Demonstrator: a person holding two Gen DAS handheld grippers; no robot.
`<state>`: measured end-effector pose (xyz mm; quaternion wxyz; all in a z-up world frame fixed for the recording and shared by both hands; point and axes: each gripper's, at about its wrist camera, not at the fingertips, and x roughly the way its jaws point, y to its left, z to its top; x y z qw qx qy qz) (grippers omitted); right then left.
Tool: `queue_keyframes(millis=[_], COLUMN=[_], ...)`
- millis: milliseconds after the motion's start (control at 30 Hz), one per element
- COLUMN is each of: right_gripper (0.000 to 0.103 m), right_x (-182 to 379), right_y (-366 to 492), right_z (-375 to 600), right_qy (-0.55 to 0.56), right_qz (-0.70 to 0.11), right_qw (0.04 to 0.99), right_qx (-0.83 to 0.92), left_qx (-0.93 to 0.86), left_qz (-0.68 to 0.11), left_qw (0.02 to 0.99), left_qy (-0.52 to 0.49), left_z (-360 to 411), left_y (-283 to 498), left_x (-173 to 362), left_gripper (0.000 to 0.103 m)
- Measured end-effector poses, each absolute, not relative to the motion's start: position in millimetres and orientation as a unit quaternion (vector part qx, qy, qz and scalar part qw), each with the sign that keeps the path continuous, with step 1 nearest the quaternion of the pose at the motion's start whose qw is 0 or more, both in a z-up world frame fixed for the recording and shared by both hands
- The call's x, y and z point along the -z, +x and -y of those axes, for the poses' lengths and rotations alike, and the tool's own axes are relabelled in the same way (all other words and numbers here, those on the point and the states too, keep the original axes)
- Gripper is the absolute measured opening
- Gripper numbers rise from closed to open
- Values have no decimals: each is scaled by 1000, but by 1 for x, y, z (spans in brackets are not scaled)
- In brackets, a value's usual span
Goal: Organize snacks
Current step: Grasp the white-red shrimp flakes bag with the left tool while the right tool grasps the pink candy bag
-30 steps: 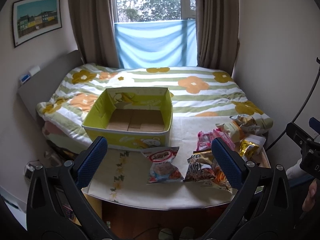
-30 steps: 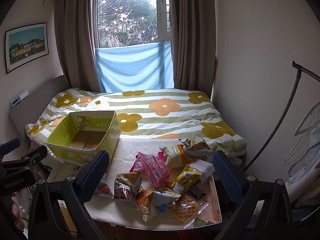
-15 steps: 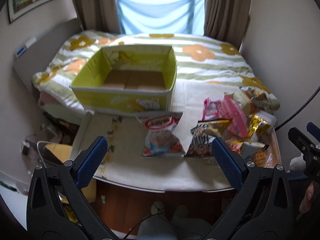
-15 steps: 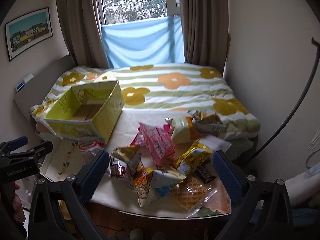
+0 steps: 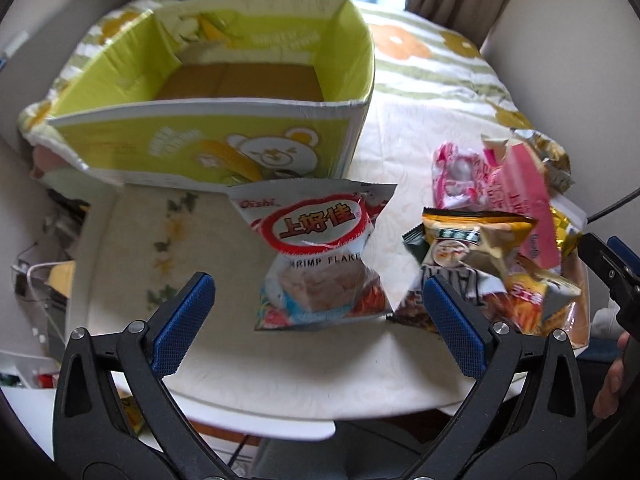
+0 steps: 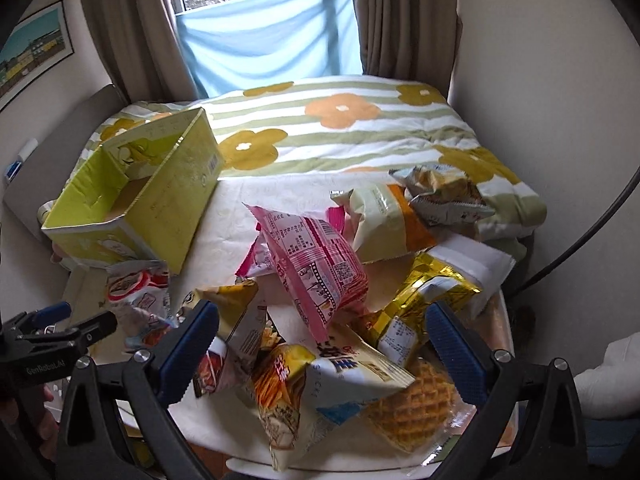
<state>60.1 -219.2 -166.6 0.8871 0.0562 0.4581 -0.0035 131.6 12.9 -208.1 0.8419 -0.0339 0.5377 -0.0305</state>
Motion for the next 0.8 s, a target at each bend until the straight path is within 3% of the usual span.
queue_keyframes(millis=[500,567,700,800], right_gripper=[103,103,92,89], right_x=[212,216,230,234], right_y=[141,145,155,157], right_z=[206,205,206,206], right_qy=[84,84,82,78], right_qz=[-510,-516,-533,-537], right_qw=[854,851,840,837], right_qx=[53,54,61,66], left_qx=[74,80,92,98], left_qz=[-593,-599,-611,-610], left_qw=[801,797,786,786], left_qy=[-14,-10,-17,-21], left_z=[-7,-5,-4,-3], left_y=[185,187,189,190], left_x=[265,272,283,285], left_gripper=[103,99,76,70])
